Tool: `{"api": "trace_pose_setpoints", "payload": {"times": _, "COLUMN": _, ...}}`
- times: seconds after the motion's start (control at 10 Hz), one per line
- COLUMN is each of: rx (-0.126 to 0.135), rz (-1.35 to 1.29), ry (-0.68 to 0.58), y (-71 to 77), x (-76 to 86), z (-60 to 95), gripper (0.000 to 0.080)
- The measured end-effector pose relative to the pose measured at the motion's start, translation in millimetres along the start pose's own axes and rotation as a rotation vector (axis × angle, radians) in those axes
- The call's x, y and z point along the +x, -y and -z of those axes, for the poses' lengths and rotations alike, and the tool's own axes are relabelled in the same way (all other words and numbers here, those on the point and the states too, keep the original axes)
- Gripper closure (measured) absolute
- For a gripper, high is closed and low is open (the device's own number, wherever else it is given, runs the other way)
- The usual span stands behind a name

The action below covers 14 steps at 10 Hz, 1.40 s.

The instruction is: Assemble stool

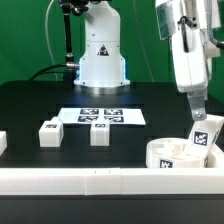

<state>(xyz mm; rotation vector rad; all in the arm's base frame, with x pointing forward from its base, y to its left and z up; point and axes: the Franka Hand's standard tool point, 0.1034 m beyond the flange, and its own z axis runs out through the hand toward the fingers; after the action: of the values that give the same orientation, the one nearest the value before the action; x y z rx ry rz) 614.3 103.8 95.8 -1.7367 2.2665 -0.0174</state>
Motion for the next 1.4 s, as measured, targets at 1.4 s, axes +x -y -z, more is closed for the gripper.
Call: {"api": "trace_pose_setpoints", "payload": {"times": 1.4, "rx": -0.017, "rz": 0.515, "ry": -0.03, "y": -2.5, "x": 29.5, "z": 11.0, "gripper": 0.0151}}
